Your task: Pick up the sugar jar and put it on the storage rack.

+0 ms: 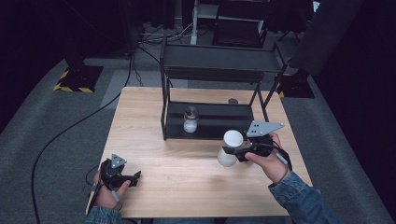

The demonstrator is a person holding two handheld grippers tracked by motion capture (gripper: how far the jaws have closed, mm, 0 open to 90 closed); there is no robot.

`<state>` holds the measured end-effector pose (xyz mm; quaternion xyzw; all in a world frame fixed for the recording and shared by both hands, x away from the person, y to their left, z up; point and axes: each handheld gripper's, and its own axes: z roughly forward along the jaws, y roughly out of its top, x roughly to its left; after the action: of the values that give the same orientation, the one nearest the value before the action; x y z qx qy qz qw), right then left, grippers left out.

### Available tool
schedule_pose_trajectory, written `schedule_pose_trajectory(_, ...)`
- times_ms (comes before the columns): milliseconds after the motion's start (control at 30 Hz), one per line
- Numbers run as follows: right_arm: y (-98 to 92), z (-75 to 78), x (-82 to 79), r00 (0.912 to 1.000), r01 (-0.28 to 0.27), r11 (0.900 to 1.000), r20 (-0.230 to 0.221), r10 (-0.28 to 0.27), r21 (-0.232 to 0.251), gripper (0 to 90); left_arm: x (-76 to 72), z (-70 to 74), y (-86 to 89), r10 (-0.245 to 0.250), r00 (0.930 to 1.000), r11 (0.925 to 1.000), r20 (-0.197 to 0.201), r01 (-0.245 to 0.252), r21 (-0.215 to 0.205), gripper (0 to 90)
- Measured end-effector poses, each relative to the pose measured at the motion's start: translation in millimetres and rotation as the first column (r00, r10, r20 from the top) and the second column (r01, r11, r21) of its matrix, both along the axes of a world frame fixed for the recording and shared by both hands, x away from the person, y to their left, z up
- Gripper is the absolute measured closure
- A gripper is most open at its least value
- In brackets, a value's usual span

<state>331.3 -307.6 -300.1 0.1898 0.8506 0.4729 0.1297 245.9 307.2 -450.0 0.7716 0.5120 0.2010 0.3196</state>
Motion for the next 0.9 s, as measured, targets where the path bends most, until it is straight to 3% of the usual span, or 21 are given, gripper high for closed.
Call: schedule_pose_trajectory(900, 8.2, 14.3, 39.5, 0.9999, 0.01, 1.0, 0.008, -0.01, 0.0, 33.3, 0.4, -0.3, 1.4, -0.024, 0.9997, 0.9997, 0.003, 0.024, 0.001, 2.9)
